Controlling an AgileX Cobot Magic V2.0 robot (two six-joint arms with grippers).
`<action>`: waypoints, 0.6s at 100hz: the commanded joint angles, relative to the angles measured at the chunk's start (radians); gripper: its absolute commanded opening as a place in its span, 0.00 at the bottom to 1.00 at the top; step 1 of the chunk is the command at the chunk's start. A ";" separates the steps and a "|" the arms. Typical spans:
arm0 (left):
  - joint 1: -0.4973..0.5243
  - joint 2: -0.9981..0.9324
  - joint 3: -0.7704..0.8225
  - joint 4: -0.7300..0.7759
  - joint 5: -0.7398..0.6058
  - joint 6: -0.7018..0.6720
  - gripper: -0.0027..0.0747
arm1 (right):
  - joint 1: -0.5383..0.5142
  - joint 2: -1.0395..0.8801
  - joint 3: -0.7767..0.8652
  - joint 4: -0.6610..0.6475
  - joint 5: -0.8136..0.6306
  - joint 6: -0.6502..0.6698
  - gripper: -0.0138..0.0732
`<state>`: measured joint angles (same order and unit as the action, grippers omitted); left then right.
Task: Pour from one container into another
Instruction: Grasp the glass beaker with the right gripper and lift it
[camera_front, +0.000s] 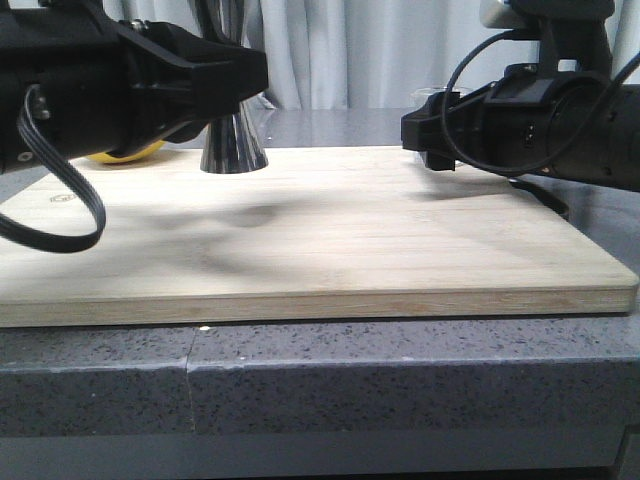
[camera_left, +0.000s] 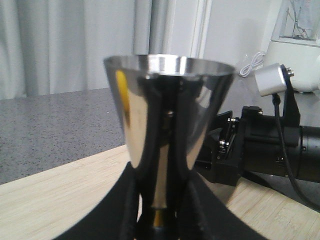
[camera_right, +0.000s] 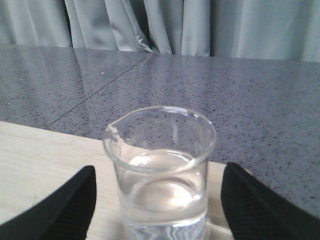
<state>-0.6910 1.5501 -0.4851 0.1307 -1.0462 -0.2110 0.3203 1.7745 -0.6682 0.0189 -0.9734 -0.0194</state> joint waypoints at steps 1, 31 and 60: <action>-0.006 -0.041 -0.023 -0.007 -0.089 -0.008 0.01 | -0.007 -0.038 -0.025 -0.012 -0.089 -0.003 0.71; -0.006 -0.041 -0.023 0.011 -0.089 -0.008 0.01 | -0.007 -0.038 -0.025 -0.012 -0.091 -0.003 0.71; -0.006 -0.041 -0.023 0.011 -0.089 -0.008 0.01 | -0.007 -0.019 -0.064 -0.012 -0.090 -0.003 0.71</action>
<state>-0.6910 1.5501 -0.4851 0.1473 -1.0462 -0.2110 0.3203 1.7815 -0.6965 0.0181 -0.9774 -0.0194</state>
